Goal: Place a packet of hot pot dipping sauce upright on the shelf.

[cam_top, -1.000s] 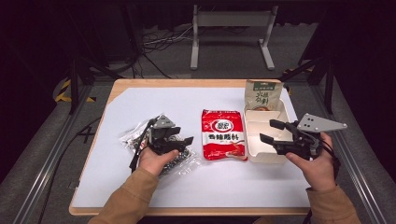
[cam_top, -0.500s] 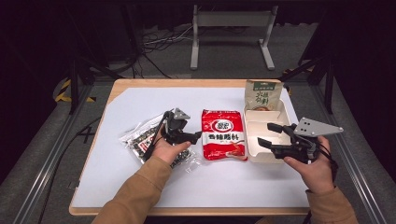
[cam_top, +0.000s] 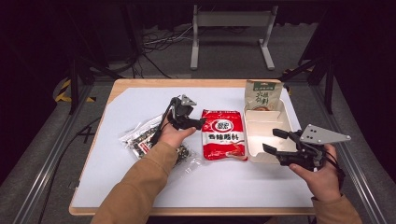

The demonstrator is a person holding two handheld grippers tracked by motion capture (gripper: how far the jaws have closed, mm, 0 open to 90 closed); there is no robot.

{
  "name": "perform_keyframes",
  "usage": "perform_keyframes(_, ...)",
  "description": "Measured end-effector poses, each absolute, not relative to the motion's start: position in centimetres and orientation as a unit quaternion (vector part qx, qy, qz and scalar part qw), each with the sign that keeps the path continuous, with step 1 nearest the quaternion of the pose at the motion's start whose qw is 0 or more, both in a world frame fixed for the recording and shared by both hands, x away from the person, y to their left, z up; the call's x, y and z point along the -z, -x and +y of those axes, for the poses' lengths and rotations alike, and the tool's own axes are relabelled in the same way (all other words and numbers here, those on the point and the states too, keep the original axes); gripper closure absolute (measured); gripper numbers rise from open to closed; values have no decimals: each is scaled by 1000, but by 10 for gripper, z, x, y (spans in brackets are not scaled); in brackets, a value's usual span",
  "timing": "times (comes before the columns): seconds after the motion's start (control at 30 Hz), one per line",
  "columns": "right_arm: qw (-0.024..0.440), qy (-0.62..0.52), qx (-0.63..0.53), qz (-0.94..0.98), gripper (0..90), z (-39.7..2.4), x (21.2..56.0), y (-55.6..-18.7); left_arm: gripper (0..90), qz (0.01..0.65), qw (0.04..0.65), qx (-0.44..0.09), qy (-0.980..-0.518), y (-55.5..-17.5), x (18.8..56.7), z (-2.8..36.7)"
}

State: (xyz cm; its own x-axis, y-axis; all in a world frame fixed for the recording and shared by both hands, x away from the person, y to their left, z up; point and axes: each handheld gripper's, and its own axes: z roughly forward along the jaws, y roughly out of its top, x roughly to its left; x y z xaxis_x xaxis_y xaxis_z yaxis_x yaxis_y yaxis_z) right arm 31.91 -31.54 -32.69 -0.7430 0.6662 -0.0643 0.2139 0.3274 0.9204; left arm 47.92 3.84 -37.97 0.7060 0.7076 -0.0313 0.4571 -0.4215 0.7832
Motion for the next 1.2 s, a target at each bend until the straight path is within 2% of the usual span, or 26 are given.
perform_keyframes(0.2, 219, -280, -506, 786, 362, -317, 332, -315, 267, 356, 406, -153, -828, -495, 386, 36)
perform_keyframes(0.47, 202, -277, -519, 783, 433, -317, 333, -316, 220, 372, 411, -148, -819, -517, 392, 34)
perform_keyframes(0.6, 201, -276, -520, 783, 461, -316, 333, -314, 247, 379, 386, -141, -829, -521, 398, 22)
perform_keyframes(0.9, 198, -269, -523, 784, 463, -317, 332, -312, 259, 376, 398, -123, -828, -532, 409, 14)
perform_keyframes(1.2, 207, -274, -521, 781, 463, -321, 332, -303, 316, 395, 367, -101, -836, -545, 425, 11)
